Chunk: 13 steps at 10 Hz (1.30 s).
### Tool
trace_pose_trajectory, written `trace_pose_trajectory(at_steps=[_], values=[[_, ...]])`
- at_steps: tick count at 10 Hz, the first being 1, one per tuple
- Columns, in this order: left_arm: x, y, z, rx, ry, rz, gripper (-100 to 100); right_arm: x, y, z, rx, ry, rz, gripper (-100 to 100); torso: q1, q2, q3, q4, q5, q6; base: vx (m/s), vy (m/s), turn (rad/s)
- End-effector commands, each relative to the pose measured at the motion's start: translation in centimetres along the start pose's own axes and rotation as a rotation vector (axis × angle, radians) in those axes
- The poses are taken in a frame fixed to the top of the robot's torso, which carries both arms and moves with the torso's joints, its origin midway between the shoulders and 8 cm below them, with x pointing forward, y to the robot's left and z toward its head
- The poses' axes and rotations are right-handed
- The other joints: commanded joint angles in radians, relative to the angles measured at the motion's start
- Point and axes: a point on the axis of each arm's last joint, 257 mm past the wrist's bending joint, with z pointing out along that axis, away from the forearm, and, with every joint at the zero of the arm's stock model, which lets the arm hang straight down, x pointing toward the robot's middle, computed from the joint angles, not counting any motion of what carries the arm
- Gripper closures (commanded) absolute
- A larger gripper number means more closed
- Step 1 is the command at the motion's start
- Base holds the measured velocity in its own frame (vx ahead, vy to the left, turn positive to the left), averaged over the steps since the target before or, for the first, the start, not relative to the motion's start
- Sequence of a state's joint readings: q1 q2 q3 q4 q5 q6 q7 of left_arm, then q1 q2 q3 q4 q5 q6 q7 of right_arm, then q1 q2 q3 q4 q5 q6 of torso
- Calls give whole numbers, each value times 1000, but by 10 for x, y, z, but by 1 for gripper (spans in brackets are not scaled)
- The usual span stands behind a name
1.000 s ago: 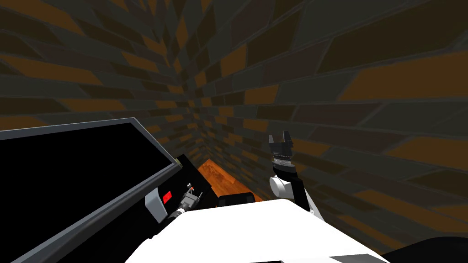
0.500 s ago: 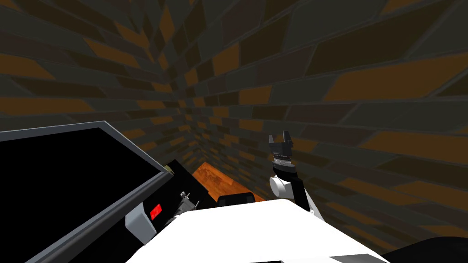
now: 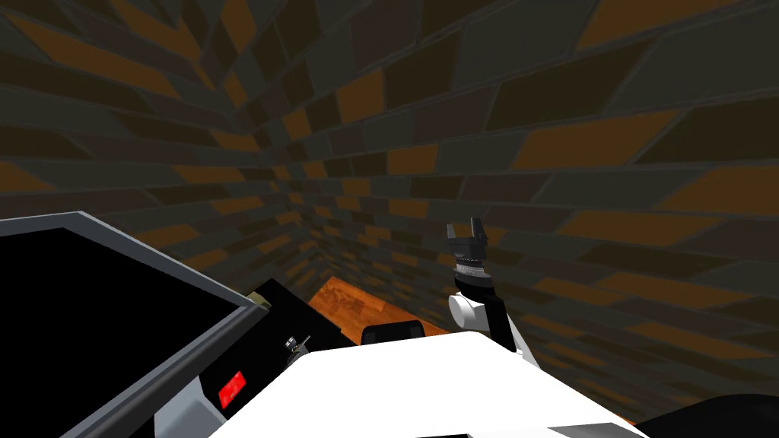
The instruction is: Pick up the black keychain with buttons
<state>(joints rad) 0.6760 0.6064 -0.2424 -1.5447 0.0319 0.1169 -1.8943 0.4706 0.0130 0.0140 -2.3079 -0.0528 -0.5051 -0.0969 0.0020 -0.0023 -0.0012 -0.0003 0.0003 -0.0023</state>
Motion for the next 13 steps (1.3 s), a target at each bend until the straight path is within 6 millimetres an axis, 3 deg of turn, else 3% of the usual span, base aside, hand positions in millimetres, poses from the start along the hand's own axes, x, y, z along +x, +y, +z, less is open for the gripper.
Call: trace_pose_trajectory(at_steps=[1,2,4,5,7,8,10,11,13], values=[[4,-4,0,6,12,50,-100,0,0,0,0,0,0,0,0,0,0,0,0,0,7,14,38],[33,-16,-4,43,78,99,-100,0,0,0,0,0,0,0,-1,1,0,0,0,0,19,10,-334],[33,-16,-4,45,77,157,-100,0,0,0,0,0,0,0,0,0,0,0,0,0,16,21,-77],[60,-27,-10,85,138,209,-100,0,0,0,0,0,0,0,0,0,0,0,0,0,20,11,-255],[60,-27,-10,88,136,258,-100,0,0,0,0,0,0,0,0,0,0,0,0,0,16,21,-98],[86,-38,-17,129,192,309,-100,0,0,0,0,0,0,0,0,0,0,0,0,0,23,14,-327],[86,-38,-17,134,189,356,-100,0,0,0,0,0,0,0,0,0,0,0,0,0,17,24,-54],[110,-47,-25,176,240,408,-100,0,0,0,0,0,0,0,0,0,0,0,0,-1,20,14,-248],[110,-47,-25,182,237,452,-100,0,0,0,0,0,0,0,0,0,0,0,0,0,16,20,-79]])
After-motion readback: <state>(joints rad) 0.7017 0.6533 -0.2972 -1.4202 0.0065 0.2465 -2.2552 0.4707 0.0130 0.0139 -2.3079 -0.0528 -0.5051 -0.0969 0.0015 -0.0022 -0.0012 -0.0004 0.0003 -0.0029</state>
